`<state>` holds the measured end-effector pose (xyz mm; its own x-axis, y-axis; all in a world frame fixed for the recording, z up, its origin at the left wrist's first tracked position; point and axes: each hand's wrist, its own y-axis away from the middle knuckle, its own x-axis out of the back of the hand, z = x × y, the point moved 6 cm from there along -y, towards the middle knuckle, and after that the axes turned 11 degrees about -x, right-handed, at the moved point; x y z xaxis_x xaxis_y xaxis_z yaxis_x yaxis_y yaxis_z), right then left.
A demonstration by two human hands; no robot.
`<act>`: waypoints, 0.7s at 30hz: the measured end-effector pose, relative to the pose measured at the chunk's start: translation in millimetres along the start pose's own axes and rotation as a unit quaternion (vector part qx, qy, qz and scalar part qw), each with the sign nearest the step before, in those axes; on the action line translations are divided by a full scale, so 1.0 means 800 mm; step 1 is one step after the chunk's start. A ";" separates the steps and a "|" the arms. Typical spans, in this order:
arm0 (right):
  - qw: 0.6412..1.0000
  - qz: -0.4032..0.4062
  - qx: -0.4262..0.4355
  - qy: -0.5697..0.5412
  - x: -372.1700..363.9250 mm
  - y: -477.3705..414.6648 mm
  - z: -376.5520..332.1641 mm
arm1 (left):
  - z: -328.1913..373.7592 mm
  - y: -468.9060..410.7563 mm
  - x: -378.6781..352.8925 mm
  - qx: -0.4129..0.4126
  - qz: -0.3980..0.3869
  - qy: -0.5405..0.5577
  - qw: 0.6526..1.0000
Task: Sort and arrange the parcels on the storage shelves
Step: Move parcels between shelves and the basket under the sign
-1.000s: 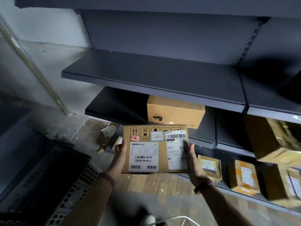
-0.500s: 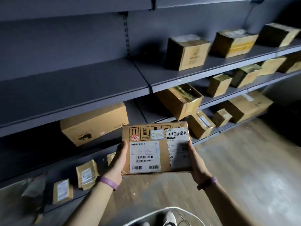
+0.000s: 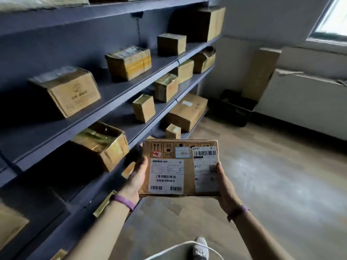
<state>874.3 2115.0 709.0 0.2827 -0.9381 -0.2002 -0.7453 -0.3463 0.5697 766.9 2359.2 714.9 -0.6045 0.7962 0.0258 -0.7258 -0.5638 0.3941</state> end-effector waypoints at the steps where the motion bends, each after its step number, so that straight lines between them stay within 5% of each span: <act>1: 1.000 0.009 0.005 -0.004 0.019 -0.017 -0.017 | 0.012 -0.017 -0.027 -0.005 -0.009 -0.014 1.000; 8: 0.998 0.022 0.042 -0.035 0.128 -0.116 -0.140 | 0.088 -0.123 -0.202 -0.027 -0.119 -0.033 0.992; 21: 0.990 0.060 0.078 -0.099 0.236 -0.307 -0.316 | 0.224 -0.352 -0.422 -0.095 -0.154 -0.056 0.982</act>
<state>1263.6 2026.0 732.6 0.0733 -0.9511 -0.3000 -0.8551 -0.2148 0.4719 1234.5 2288.3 760.0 -0.3135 0.9489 0.0374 -0.9234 -0.3138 0.2212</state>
